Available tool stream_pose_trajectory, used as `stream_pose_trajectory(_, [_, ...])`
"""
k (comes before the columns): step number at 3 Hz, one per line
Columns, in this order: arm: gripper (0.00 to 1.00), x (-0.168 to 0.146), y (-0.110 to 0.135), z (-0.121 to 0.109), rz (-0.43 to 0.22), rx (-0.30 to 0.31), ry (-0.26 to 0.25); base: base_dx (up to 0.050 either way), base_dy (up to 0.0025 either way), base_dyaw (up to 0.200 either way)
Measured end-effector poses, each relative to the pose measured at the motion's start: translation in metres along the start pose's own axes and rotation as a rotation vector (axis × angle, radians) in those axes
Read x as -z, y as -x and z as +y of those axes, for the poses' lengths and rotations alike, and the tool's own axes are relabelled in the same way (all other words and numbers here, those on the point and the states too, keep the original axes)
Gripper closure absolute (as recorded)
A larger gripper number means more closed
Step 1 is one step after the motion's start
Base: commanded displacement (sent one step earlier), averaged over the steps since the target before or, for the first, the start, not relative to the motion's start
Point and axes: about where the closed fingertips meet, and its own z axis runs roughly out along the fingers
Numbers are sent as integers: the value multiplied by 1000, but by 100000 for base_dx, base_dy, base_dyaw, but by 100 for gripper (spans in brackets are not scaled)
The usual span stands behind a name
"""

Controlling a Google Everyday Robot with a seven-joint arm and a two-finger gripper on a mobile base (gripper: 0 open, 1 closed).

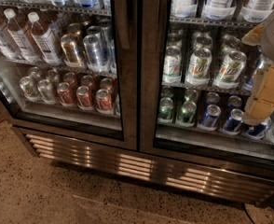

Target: Open right fridge door

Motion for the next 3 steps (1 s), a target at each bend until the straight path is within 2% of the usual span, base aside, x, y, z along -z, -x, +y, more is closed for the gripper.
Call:
stream_pose_trajectory(1, [0,0,0,0,0,0,0,0,0,0])
stream_pose_trajectory(2, [0,-3,11,1,8,25,-2,0,0,0])
stream_pose_trajectory(3, [0,-15,40,13,46,99,-4,0,0,0])
